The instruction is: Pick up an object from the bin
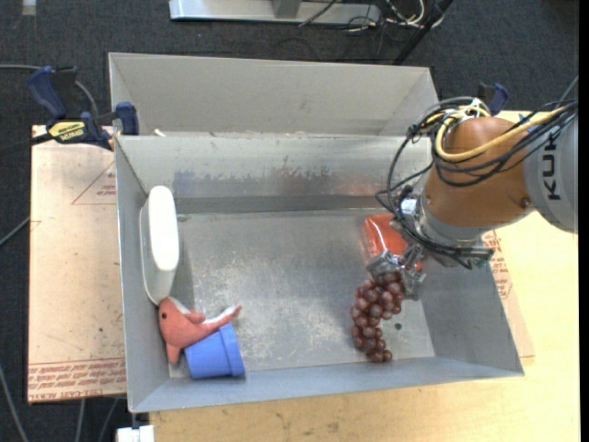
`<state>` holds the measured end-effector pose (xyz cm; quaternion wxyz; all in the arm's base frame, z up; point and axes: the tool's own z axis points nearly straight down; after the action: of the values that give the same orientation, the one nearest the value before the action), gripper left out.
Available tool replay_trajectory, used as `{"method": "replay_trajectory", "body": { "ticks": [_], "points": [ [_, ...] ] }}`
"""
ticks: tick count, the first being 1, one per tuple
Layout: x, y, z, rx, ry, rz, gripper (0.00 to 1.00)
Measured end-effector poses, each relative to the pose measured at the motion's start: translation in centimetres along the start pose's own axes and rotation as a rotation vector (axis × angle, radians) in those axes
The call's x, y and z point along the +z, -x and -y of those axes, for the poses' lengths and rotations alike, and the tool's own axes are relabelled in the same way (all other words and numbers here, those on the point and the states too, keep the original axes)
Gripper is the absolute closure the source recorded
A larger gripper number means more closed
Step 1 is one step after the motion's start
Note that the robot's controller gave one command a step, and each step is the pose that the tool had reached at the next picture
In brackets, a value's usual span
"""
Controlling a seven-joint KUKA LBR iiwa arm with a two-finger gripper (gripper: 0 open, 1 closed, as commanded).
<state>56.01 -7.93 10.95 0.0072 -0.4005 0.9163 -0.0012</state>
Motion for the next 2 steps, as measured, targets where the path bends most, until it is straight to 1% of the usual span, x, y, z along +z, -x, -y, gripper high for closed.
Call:
{"method": "replay_trajectory", "body": {
  "ticks": [2],
  "points": [
    [-1.81,0.02,-0.07,0.001,0.003,-0.001,1.0]
  ]
}}
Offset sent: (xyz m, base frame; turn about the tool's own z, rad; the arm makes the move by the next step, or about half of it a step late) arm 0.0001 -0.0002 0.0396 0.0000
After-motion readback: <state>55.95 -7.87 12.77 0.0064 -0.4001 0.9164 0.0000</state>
